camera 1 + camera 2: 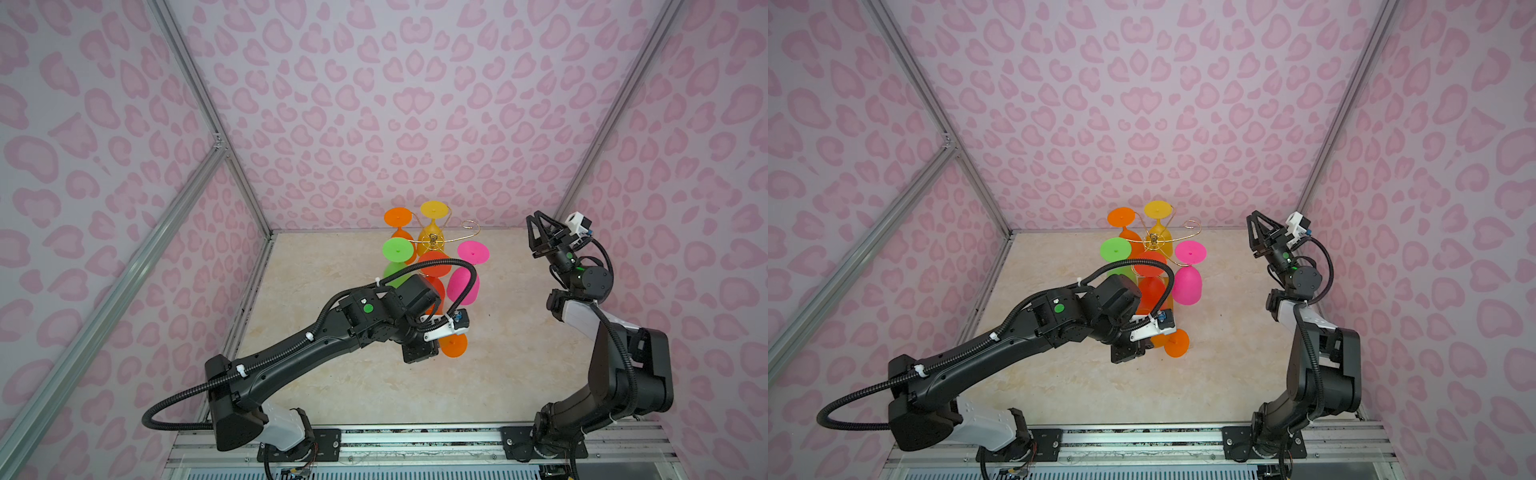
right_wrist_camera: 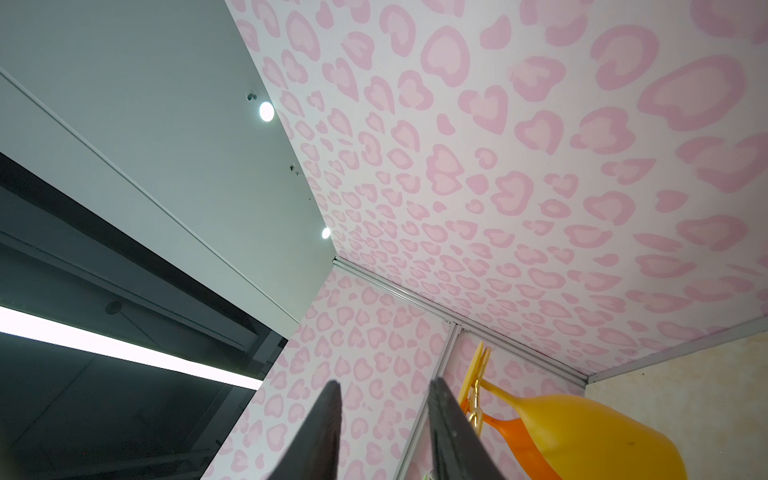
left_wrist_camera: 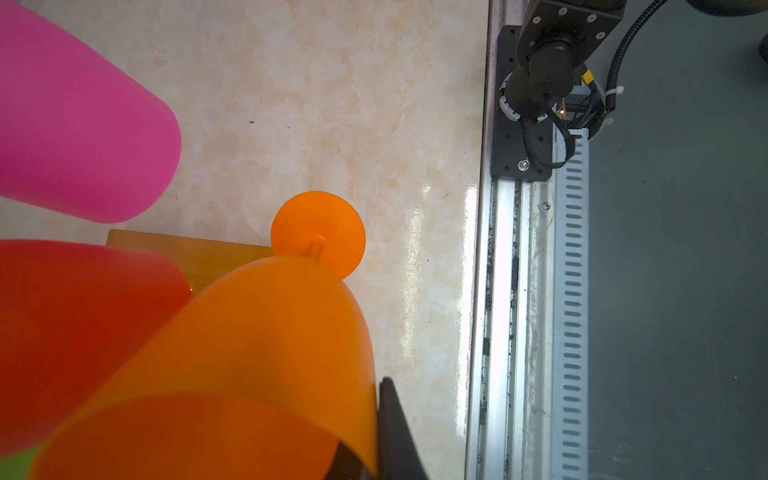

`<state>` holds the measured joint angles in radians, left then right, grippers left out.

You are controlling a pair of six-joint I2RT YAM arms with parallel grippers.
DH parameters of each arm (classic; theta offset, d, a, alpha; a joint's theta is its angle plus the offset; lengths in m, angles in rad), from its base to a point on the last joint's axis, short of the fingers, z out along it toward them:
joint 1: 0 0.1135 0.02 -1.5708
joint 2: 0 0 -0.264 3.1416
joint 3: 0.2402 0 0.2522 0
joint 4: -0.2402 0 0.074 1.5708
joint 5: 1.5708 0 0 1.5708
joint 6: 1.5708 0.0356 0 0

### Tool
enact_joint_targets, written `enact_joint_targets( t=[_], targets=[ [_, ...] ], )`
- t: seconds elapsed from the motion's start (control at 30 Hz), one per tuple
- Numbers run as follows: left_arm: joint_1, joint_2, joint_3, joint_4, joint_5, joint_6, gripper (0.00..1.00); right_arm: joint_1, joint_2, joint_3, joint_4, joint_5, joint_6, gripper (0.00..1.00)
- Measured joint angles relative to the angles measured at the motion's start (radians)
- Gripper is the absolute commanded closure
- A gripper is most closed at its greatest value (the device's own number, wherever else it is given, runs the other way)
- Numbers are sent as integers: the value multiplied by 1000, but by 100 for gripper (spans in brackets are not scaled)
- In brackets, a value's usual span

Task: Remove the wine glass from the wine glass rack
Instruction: 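Lower the orange glass toward the table with the left gripper while the right gripper withdraws, then set the orange glass upright on the table and open the left gripper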

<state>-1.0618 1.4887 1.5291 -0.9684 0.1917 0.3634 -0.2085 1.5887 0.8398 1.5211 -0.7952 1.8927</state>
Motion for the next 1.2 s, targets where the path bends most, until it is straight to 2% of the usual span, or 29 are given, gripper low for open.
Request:
enact_joint_targets(
  t=[0.27, 0.47, 1.2],
  targets=[
    [-44, 146, 66, -87, -128, -3, 99, 0, 24, -8, 2, -10, 0, 64],
    [-51, 210, 93, -134, -162, -10, 99, 0, 40, -8, 2, -16, -1, 64],
    [-92, 275, 95, -230, -152, -48, 99, 1, 45, -39, 2, -29, -11, 65]
  ],
)
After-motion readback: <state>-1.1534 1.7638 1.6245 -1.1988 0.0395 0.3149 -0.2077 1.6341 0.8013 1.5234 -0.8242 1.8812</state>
